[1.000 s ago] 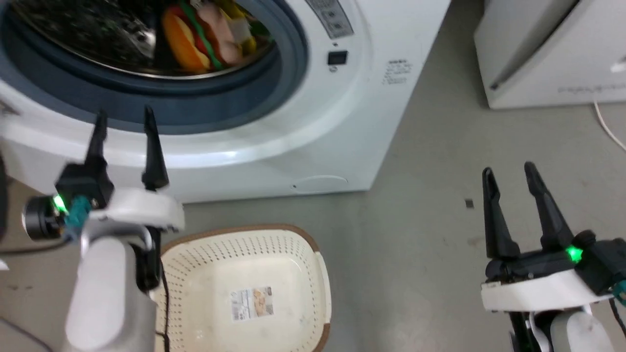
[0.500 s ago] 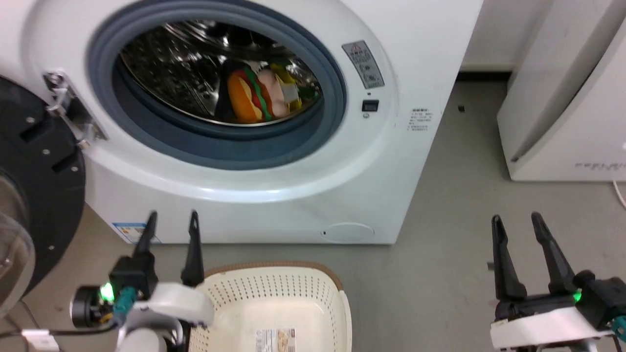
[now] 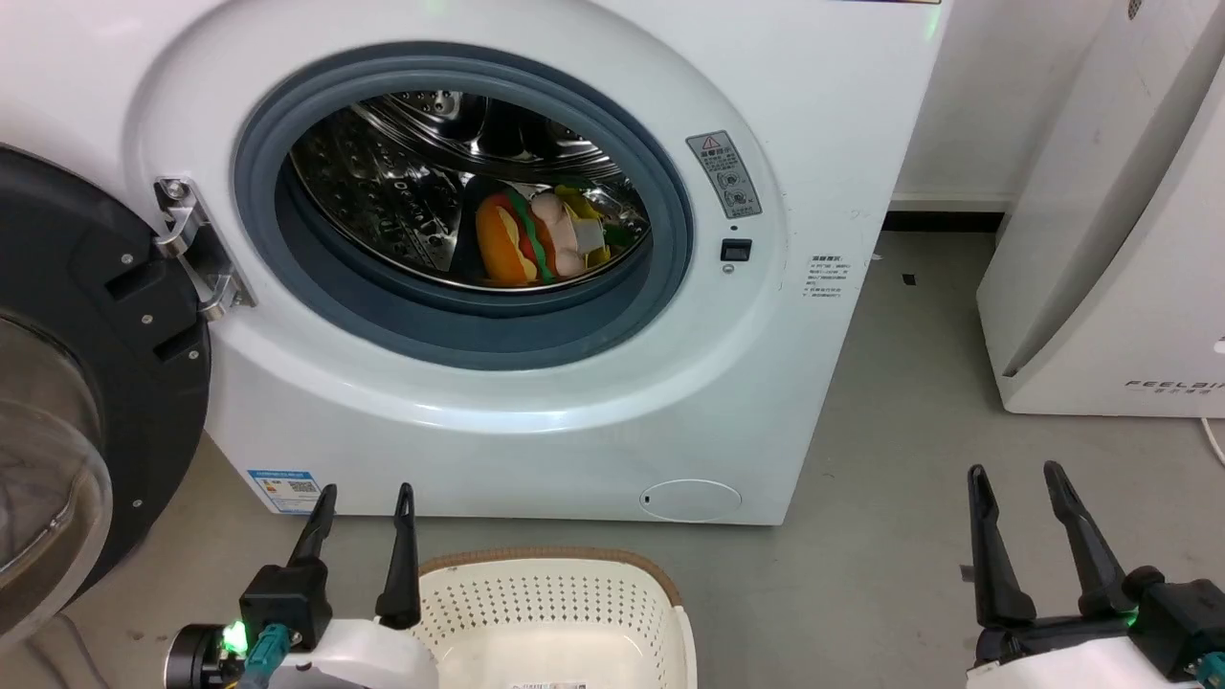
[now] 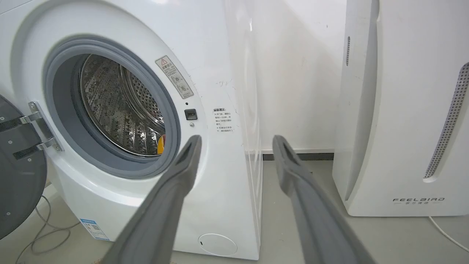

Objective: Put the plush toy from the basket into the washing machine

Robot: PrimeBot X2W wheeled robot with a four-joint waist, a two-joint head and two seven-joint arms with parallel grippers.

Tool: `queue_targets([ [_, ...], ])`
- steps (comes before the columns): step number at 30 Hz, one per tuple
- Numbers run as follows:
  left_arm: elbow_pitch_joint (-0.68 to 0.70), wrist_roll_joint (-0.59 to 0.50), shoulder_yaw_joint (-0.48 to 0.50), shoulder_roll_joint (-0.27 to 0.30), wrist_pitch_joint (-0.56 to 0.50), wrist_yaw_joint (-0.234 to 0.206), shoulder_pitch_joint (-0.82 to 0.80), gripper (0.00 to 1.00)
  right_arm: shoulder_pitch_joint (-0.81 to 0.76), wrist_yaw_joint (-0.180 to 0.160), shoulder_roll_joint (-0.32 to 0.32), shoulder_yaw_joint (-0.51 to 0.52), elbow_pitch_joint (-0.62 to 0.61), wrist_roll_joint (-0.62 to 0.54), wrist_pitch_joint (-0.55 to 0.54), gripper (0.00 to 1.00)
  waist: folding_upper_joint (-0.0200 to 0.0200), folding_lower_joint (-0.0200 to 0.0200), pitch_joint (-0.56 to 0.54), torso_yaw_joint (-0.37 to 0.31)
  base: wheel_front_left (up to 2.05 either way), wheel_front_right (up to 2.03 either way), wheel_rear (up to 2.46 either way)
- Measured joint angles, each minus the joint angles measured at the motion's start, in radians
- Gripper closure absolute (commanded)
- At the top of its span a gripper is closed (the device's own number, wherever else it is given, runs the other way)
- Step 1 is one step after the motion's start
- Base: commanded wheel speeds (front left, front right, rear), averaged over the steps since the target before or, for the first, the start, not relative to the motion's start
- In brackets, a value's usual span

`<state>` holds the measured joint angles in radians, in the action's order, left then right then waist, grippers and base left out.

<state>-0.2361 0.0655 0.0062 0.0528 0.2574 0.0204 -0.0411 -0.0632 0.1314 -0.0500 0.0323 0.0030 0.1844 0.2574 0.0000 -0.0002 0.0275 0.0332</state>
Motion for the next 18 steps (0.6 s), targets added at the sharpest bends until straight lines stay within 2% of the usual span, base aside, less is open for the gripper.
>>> queue_targets([
  [3,0.002,0.000,0.002,0.000,0.000,-0.001,0.001,0.00,0.000,0.000,0.000,0.000,0.002,0.000,0.000,0.00,0.0001,0.0000,-0.001,-0.001,0.00,0.00,0.00],
  [4,0.002,-0.001,0.002,0.000,-0.001,0.000,0.001,1.00,0.000,0.000,0.000,0.000,0.003,0.000,0.000,1.00,0.0000,0.0000,-0.001,-0.001,0.00,0.00,0.00],
  [18,0.013,-0.002,0.002,-0.001,-0.021,0.000,0.001,1.00,0.001,0.000,0.000,-0.004,0.002,-0.006,-0.020,1.00,0.0000,0.0002,-0.004,-0.004,0.00,0.00,0.00],
])
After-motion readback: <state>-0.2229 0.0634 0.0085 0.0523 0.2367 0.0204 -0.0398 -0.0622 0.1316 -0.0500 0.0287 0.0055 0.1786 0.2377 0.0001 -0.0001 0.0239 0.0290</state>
